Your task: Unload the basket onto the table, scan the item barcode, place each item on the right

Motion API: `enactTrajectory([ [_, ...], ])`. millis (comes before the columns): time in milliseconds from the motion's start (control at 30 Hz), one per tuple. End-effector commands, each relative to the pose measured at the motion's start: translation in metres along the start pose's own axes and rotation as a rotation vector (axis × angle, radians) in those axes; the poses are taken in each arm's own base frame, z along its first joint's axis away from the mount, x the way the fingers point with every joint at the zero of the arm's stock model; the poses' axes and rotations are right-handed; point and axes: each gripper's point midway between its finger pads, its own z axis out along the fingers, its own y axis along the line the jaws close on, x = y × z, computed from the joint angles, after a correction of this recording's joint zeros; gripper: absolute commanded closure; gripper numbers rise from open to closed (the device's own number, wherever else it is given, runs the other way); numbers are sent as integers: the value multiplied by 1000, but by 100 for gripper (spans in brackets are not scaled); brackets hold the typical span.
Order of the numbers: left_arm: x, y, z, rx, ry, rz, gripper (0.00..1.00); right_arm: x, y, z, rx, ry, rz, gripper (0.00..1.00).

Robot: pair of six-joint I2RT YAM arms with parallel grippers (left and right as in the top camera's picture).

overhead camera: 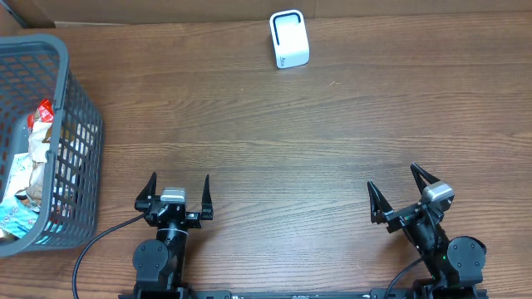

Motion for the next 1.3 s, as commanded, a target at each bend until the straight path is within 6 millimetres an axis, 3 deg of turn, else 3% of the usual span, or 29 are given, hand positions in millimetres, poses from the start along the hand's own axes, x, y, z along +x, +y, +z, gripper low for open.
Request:
enactTrajectory([
  [0, -1, -1, 0, 8, -9, -7, 0, 1, 1, 0, -7, -6, 2, 0],
  [1267, -2, -5, -1, 33, -12, -7, 1, 1, 1, 0, -7, -6, 2, 0],
])
